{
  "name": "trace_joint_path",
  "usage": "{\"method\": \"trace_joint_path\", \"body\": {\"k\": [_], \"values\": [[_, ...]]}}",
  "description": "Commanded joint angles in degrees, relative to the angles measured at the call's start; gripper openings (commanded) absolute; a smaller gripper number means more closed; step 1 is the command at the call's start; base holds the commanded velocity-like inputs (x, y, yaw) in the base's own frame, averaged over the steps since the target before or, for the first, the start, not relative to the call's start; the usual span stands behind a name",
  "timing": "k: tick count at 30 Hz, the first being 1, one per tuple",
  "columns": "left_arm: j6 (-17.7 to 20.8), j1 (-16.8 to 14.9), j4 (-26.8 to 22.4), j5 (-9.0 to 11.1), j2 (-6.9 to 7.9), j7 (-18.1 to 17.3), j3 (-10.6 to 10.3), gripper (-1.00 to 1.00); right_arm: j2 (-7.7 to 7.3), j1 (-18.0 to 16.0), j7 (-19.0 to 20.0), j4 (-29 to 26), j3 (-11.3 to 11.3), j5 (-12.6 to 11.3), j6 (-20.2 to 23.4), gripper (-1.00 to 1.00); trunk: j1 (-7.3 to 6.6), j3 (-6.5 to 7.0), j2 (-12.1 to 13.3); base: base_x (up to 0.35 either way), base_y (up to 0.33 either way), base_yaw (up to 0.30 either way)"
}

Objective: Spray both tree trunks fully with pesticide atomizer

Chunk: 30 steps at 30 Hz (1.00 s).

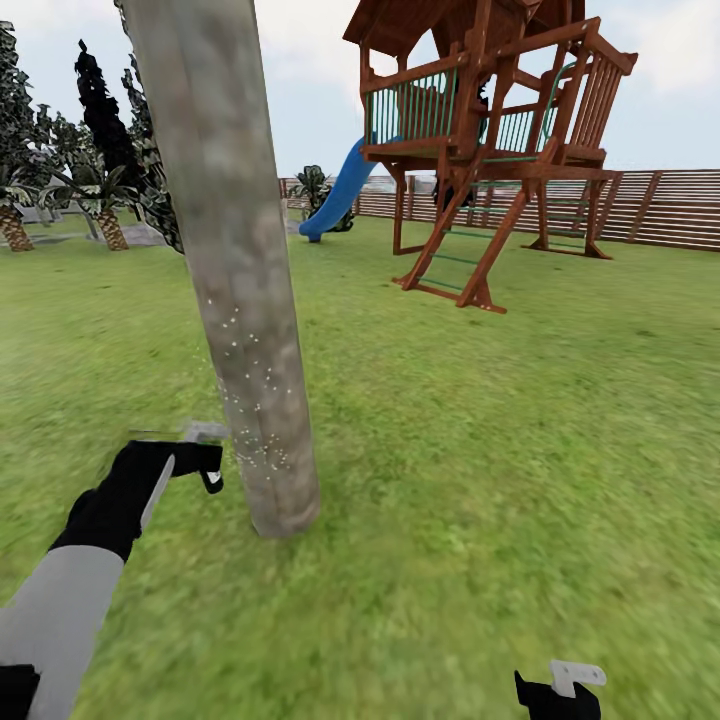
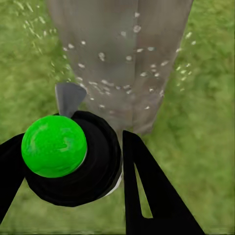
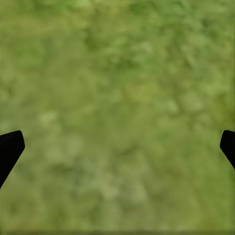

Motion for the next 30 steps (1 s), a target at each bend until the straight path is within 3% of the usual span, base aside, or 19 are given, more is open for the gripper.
{"method": "trace_joint_path", "body": {"k": [1, 4, 7, 9, 10, 12, 14, 16, 22, 30], "values": [[-3.8, 0.0, 4.6, -0.1, -0.21, 0.0, 0.0, -1.0, 0.0, 0.0, 0.0, 0.0, 0.0, 0.0, 0.0, 1.0, -0.01, 0.01, 0.0, 0.0, 0.0, 0.0], [-10.4, 0.0, 12.3, 0.0, -0.36, 0.1, -0.1, -1.0, 0.03, 0.0, 0.0, 0.0, 0.0, 0.0, 0.0, 1.0, -0.01, 0.01, 0.0, 0.0, 0.0, 0.0], [-20.7, 0.0, 22.3, 0.2, -0.54, 0.3, 0.0, -1.0, 0.06, 0.0, 0.0, 0.0, 0.0, 0.0, 0.0, 1.0, -0.01, 0.01, 0.0, 0.0, 0.0, 0.0], [-26.1, 0.0, 26.9, 0.3, -0.56, 2.5, 0.0, -1.0, 0.05, 0.0, 0.0, 0.0, 0.0, 0.0, 0.0, 1.0, -0.01, 0.01, 0.0, 0.0, 0.0, 0.0], [-29.6, 0.0, 30.6, 1.1, -0.7, 5.4, 0.0, -1.0, 0.07, 0.0, 0.0, 0.0, 0.0, 0.0, 0.0, 1.0, -0.01, 0.01, 0.0, 0.0, 0.0, 0.0], [-33.5, 0.0, 34.5, 2.7, -0.73, 7.3, 0.0, -1.0, 0.02, 0.0, 0.0, 0.0, 0.0, 0.0, 0.0, 1.0, -0.01, 0.01, 0.0, 0.0, 0.0, 0.0], [-35.1, 1.4, 37.0, 3.5, -0.8, 8.7, 0.0, -1.0, 0.0, 0.0, -0.1, 0.0, 0.0, 0.0, 0.0, 1.0, -0.01, 0.01, 0.0, 0.0, 0.0, 0.0], [-38.5, 3.5, 38.0, 4.1, -2.36, 11.9, 0.0, -1.0, -0.01, 0.0, -0.2, 0.0, 0.0, -0.1, 0.0, 1.0, -0.01, 0.01, 0.0, 0.015, -0.024, 0.0], [-40.8, 4.7, 38.2, 3.9, -5.14, 12.5, -0.1, -1.0, 0.0, 0.0, 0.1, 0.0, 0.0, 0.0, 0.0, 1.0, -0.01, 0.01, 0.0, 0.076, -0.23, 0.0], [-40.8, 5.2, 37.6, 4.1, -5.55, 12.6, 0.0, -1.0, 0.0, 0.0, 0.1, 0.0, 0.0, -0.1, -0.1, 1.0, -0.01, 0.01, 0.0, 0.069, -0.27, 0.0]]}}
